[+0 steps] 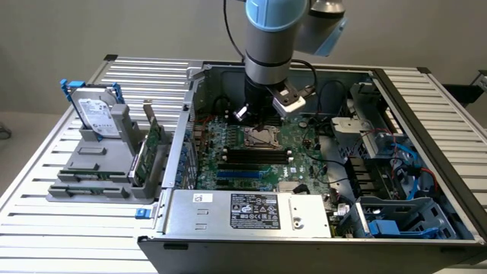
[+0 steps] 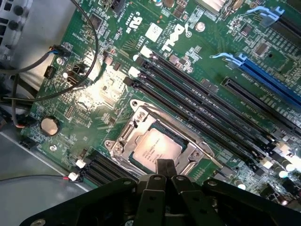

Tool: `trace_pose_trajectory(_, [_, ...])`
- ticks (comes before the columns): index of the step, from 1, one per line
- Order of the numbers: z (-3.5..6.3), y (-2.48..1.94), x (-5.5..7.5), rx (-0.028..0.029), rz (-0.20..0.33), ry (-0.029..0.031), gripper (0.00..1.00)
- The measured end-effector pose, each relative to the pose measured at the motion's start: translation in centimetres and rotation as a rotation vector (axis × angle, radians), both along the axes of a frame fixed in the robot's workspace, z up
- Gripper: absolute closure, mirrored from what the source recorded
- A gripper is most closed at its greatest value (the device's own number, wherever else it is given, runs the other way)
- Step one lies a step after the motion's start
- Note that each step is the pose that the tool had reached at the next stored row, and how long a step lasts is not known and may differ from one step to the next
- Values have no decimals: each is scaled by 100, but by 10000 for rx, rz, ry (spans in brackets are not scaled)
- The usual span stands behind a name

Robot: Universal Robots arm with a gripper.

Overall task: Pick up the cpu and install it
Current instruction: 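Install the first cpu locking lever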

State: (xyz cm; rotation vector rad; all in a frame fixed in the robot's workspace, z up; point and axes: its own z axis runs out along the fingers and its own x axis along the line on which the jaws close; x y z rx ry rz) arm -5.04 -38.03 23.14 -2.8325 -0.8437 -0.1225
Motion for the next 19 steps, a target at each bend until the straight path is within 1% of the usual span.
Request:
trace_pose_trajectory(4, [67,-77,-20,0,-2,21,89])
trace_pose_trajectory(8, [128,-149,-31,0,-9,70,89])
trace_pose_trajectory(13, [182,-210,-40,0,-36,150,89])
trace_pose_trajectory(19, [195,-275,-72,0,-44,215,89])
